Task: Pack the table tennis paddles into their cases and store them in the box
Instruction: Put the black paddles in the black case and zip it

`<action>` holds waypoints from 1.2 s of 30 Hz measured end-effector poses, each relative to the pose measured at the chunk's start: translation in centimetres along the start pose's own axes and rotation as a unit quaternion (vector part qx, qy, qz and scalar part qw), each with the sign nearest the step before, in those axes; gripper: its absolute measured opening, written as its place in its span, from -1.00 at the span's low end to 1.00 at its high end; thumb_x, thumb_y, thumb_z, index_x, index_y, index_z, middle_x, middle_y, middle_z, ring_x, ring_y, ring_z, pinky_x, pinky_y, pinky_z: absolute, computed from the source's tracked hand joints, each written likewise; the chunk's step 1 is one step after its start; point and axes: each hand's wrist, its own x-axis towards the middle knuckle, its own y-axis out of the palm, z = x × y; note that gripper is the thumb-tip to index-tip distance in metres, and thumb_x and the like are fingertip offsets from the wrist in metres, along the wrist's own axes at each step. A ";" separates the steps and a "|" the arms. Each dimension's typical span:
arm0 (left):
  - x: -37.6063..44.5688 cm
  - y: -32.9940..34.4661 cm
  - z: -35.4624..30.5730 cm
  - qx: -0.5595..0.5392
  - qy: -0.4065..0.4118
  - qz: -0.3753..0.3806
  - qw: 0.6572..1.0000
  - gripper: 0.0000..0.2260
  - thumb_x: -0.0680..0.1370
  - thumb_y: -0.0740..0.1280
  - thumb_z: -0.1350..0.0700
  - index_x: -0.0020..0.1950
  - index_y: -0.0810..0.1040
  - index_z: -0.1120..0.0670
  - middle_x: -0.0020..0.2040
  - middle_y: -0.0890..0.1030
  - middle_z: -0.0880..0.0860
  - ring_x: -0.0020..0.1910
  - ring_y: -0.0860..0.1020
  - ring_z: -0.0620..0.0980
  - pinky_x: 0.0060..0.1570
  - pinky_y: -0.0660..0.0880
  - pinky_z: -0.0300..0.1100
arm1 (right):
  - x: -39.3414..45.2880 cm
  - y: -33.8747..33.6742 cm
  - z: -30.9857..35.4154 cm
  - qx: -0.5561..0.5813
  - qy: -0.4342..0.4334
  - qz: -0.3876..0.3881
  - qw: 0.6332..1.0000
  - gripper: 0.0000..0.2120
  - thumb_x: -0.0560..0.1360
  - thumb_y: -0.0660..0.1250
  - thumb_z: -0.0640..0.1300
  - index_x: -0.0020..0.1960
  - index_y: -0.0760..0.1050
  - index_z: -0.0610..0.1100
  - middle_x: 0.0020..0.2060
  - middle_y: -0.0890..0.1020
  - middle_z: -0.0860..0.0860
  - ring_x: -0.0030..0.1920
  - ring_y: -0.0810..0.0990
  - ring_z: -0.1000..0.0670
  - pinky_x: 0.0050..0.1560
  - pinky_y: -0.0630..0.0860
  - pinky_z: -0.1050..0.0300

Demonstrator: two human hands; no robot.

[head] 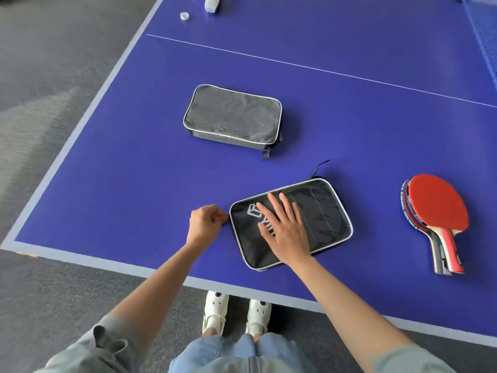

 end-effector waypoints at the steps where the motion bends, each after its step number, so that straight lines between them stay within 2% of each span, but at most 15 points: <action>1: -0.6 -0.1 0.3 -0.006 -0.001 -0.004 1.000 -0.87 0.45 0.41 0.26 -0.31 0.58 0.16 -0.29 0.66 0.08 -0.34 0.55 0.00 -0.29 0.49 -0.18 | 0.0 0.0 0.0 0.001 0.001 -0.003 1.000 -0.52 0.60 -0.13 0.20 0.50 0.08 0.17 0.54 0.08 0.07 0.55 -0.02 -0.04 0.52 -0.01 -0.08; 3: -2.0 0.1 0.4 -0.022 -0.006 -0.013 1.000 -0.83 0.46 0.41 0.26 -0.33 0.55 0.13 -0.36 0.63 0.04 -0.40 0.54 -0.09 -0.31 0.47 -0.24 | -0.1 0.0 0.0 -0.001 0.005 -0.005 1.000 -0.52 0.60 -0.14 0.19 0.50 0.07 0.16 0.54 0.09 0.07 0.55 -0.02 -0.04 0.52 -0.01 -0.08; 8: -6.2 2.4 0.4 -0.030 -0.016 -0.010 0.999 -0.82 0.46 0.33 0.35 -0.32 0.55 0.17 -0.37 0.62 0.04 -0.34 0.61 0.03 -0.25 0.56 -0.12 | 0.9 -0.2 0.7 0.012 0.032 -0.014 0.999 -0.52 0.60 -0.09 0.17 0.50 0.11 0.13 0.53 0.11 0.04 0.54 0.00 -0.05 0.51 0.01 -0.11; 12: -7.1 3.6 0.0 -0.150 -0.108 -0.023 0.982 -0.90 0.54 0.31 0.28 -0.18 0.53 0.23 -0.20 0.64 0.15 -0.32 0.66 -0.01 -0.26 0.62 -0.13 | 1.5 0.0 1.1 0.013 0.053 -0.008 0.998 -0.52 0.61 -0.06 0.15 0.52 0.06 0.11 0.54 0.06 0.03 0.55 -0.05 -0.07 0.52 -0.03 -0.13; 14: -5.9 3.6 -0.6 -0.136 -0.122 -0.049 0.982 -0.90 0.55 0.30 0.24 -0.17 0.53 0.20 -0.13 0.64 0.14 -0.31 0.65 0.01 -0.31 0.55 -0.21 | 1.8 0.0 1.6 0.018 0.082 -0.003 0.996 -0.51 0.61 -0.05 0.14 0.52 0.04 0.10 0.55 0.04 0.01 0.55 -0.07 -0.09 0.52 -0.07 -0.14; 16: -4.3 3.0 -1.3 -0.104 -0.124 -0.075 0.984 -0.88 0.54 0.32 0.16 -0.17 0.54 0.17 -0.11 0.65 0.11 -0.23 0.63 0.06 -0.23 0.50 -0.14 | 2.3 0.0 2.2 0.031 0.118 0.007 0.992 -0.49 0.61 -0.03 0.14 0.53 0.01 0.07 0.55 0.01 -0.02 0.55 -0.09 -0.11 0.51 -0.12 -0.16; 18: -2.2 2.4 -1.8 -0.066 -0.112 -0.077 0.989 -0.88 0.52 0.33 0.13 -0.16 0.55 0.17 -0.10 0.65 0.08 -0.16 0.59 0.08 -0.16 0.48 -0.13 | 3.0 -0.2 2.9 0.056 0.146 0.019 0.987 -0.45 0.60 -0.02 0.16 0.54 -0.02 0.04 0.55 -0.06 -0.05 0.54 -0.15 -0.14 0.49 -0.17 -0.19; 20: 0.1 1.7 -2.3 -0.037 -0.103 -0.073 0.991 -0.91 0.51 0.33 0.16 -0.14 0.56 0.16 -0.09 0.63 0.06 -0.15 0.54 0.05 -0.18 0.40 -0.18 | 3.6 -0.5 3.0 0.066 0.157 0.041 0.985 -0.41 0.59 -0.03 0.21 0.54 -0.07 0.03 0.55 -0.13 -0.07 0.53 -0.21 -0.16 0.48 -0.18 -0.20; 25: 6.0 0.2 -4.1 -0.001 -0.074 -0.075 0.994 -0.88 0.52 0.27 0.21 -0.08 0.60 0.18 -0.05 0.63 0.10 -0.05 0.55 0.10 -0.19 0.40 -0.17 | 4.4 -1.6 1.6 0.048 0.117 0.091 0.988 -0.37 0.55 -0.11 0.31 0.53 -0.13 0.10 0.55 -0.14 -0.04 0.52 -0.23 -0.18 0.49 -0.10 -0.15; 30: 7.5 -1.2 -3.8 -0.039 -0.048 -0.050 0.997 -0.93 0.45 0.37 0.21 -0.23 0.61 0.15 -0.22 0.61 0.06 -0.26 0.53 0.03 -0.23 0.47 -0.17 | 5.6 -1.8 0.2 0.030 0.044 0.047 0.997 -0.40 0.54 0.01 0.30 0.51 0.04 0.12 0.55 -0.02 -0.04 0.51 -0.03 -0.19 0.45 0.01 -0.20; 33: 6.0 -1.0 -2.6 -0.080 -0.049 -0.046 0.995 -0.90 0.47 0.37 0.28 -0.24 0.54 0.24 -0.23 0.63 0.12 -0.37 0.56 0.05 -0.32 0.53 -0.25 | 5.9 -1.3 -1.0 -0.013 -0.001 0.051 0.999 -0.43 0.53 -0.09 0.32 0.50 -0.09 0.23 0.55 -0.04 0.06 0.54 -0.09 -0.12 0.46 -0.10 -0.27; 35: 4.9 -0.7 -2.1 -0.097 -0.051 -0.064 0.992 -0.88 0.48 0.34 0.32 -0.26 0.50 0.24 -0.26 0.62 0.10 -0.41 0.57 -0.01 -0.43 0.47 -0.37 | 5.9 -0.9 -1.4 -0.025 0.002 0.045 0.999 -0.43 0.52 -0.17 0.33 0.50 -0.15 0.25 0.55 -0.05 0.07 0.54 -0.12 -0.10 0.46 -0.14 -0.29; 36: 4.1 -0.4 -2.0 -0.095 -0.052 -0.072 0.992 -0.86 0.48 0.30 0.35 -0.27 0.49 0.21 -0.27 0.62 0.07 -0.40 0.58 -0.02 -0.42 0.47 -0.37 | 5.7 -0.7 -1.6 -0.023 0.010 0.042 0.999 -0.43 0.52 -0.18 0.33 0.50 -0.16 0.25 0.55 -0.05 0.07 0.54 -0.12 -0.10 0.46 -0.14 -0.29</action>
